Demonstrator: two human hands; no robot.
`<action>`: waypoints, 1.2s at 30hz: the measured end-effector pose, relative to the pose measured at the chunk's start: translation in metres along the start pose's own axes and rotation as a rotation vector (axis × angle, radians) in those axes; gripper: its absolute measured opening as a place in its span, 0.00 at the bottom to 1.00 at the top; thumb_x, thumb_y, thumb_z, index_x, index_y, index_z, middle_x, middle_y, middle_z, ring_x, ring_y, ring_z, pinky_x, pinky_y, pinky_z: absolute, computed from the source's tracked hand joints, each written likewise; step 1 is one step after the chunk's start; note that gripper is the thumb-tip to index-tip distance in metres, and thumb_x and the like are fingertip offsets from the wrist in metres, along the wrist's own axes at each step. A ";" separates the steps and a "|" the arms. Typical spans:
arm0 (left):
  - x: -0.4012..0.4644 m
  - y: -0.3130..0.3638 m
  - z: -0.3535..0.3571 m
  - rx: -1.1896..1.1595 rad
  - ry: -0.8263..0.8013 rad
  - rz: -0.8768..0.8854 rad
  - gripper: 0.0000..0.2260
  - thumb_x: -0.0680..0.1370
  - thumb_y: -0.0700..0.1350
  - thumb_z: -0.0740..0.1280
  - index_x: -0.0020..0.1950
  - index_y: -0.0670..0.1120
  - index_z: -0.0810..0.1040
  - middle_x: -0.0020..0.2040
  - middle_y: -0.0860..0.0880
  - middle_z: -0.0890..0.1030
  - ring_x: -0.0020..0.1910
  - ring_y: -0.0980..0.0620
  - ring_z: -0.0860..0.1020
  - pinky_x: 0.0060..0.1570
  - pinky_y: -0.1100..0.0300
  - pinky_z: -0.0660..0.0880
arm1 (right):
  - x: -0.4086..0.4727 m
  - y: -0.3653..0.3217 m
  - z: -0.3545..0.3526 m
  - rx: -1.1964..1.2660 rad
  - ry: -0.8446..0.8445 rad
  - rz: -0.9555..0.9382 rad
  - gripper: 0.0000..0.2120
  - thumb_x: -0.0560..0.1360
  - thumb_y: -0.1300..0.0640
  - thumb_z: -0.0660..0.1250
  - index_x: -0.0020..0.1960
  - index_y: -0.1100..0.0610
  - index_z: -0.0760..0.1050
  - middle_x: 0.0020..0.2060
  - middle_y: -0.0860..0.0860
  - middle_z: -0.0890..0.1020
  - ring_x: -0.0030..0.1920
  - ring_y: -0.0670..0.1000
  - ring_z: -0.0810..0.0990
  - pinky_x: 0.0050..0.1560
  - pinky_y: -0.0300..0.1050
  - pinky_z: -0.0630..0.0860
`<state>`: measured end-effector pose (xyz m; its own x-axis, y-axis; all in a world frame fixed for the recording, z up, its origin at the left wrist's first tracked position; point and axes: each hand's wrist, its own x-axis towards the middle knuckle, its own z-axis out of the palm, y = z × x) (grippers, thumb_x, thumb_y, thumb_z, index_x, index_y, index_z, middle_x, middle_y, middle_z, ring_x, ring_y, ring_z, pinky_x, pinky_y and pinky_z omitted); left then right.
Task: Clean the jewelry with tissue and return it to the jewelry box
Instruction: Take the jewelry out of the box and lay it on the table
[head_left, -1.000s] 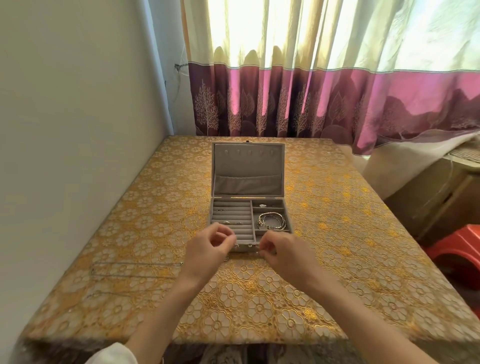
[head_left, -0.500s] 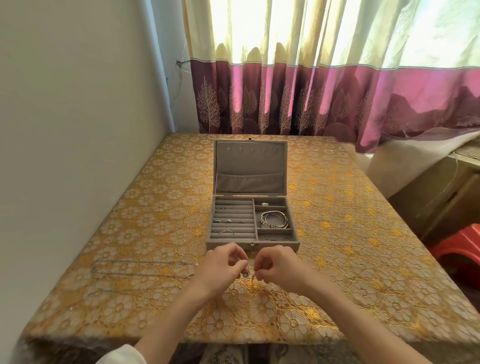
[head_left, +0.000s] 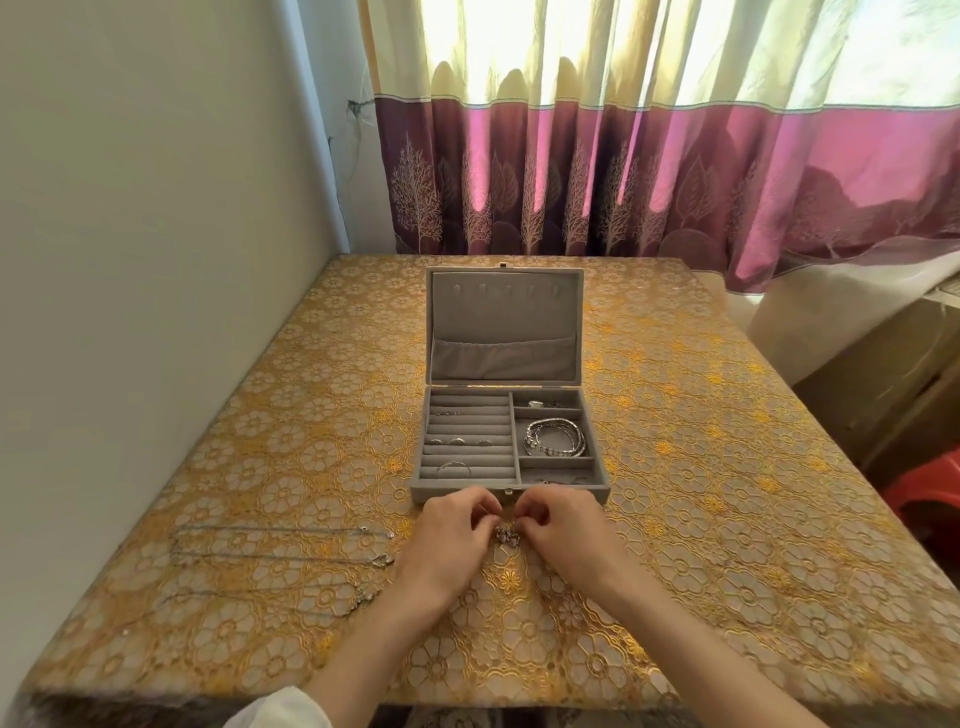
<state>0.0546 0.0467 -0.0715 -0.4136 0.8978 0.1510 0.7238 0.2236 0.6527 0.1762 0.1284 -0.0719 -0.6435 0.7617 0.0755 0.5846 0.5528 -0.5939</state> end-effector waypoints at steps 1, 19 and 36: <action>0.001 0.000 0.001 0.008 0.012 0.005 0.06 0.77 0.43 0.66 0.51 0.48 0.81 0.45 0.53 0.82 0.43 0.59 0.78 0.45 0.69 0.74 | 0.000 0.000 0.001 -0.004 0.012 -0.003 0.06 0.73 0.57 0.65 0.48 0.51 0.80 0.44 0.47 0.82 0.45 0.46 0.77 0.46 0.42 0.75; 0.004 0.000 0.014 0.053 0.113 0.049 0.07 0.77 0.41 0.65 0.52 0.46 0.80 0.48 0.51 0.81 0.49 0.55 0.77 0.51 0.62 0.74 | -0.005 -0.002 0.018 -0.059 0.150 0.041 0.09 0.76 0.54 0.61 0.52 0.50 0.78 0.49 0.45 0.79 0.50 0.49 0.78 0.48 0.46 0.74; 0.011 -0.003 -0.025 0.009 0.068 0.211 0.08 0.77 0.40 0.65 0.55 0.46 0.79 0.48 0.55 0.79 0.46 0.62 0.75 0.50 0.69 0.73 | 0.001 -0.006 0.001 0.053 0.242 -0.111 0.06 0.76 0.57 0.64 0.50 0.56 0.79 0.43 0.48 0.81 0.42 0.43 0.76 0.43 0.32 0.73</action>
<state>0.0336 0.0459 -0.0532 -0.2886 0.8974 0.3336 0.8033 0.0374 0.5944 0.1713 0.1254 -0.0688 -0.5619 0.7593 0.3281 0.4861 0.6241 -0.6118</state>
